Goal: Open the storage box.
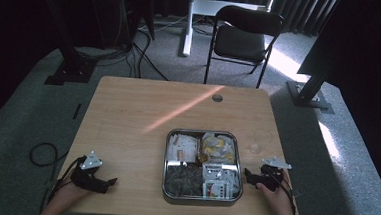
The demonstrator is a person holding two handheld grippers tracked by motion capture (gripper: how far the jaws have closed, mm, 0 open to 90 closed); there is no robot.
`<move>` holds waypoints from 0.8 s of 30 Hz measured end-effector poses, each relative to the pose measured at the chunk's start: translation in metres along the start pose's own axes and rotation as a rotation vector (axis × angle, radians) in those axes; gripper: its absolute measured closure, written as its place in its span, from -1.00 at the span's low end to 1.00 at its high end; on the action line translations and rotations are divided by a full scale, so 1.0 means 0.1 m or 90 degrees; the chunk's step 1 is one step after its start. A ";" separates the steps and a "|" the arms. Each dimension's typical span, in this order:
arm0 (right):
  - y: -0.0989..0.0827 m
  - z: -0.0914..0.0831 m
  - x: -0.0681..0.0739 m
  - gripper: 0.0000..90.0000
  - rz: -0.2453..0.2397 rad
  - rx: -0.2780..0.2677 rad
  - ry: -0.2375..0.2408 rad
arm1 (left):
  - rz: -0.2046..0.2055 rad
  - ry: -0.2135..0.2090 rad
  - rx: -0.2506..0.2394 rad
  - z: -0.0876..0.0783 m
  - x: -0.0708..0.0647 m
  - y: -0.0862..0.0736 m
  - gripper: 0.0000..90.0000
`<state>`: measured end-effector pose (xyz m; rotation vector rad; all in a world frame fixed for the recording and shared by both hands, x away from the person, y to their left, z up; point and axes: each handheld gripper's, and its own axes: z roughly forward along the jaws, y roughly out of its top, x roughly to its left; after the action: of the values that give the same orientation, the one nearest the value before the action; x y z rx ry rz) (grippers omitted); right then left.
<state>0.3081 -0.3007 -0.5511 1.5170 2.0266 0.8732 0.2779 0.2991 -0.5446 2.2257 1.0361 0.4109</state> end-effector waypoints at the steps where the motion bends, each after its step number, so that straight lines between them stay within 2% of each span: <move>1: 0.00 0.00 0.00 -0.78 0.000 0.000 0.000 | -0.001 -0.002 0.001 0.00 0.00 0.00 -1.00; 8: 0.00 0.00 0.00 -0.78 0.000 0.000 0.000 | -0.005 -0.014 0.000 -0.04 -0.03 0.04 -0.98; 12: 0.00 0.00 0.00 -0.78 -0.001 0.001 0.000 | 0.002 -0.019 -0.008 -0.05 -0.05 0.11 -0.98; 14: 0.00 0.00 0.00 -0.78 -0.001 0.000 0.000 | -0.001 -0.030 -0.017 -0.06 -0.06 0.16 -0.98; 18: 0.00 0.00 0.00 -0.78 -0.001 0.000 0.000 | 0.016 -0.037 -0.017 -0.05 -0.10 0.25 -0.98; 24: 0.00 0.00 0.00 -0.78 -0.001 0.000 0.000 | 0.029 -0.057 -0.039 -0.05 -0.16 0.40 -0.98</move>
<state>0.3081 -0.3008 -0.5512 1.5148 2.0273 0.8727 0.2881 0.2694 -0.5147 2.1959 0.9152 0.3539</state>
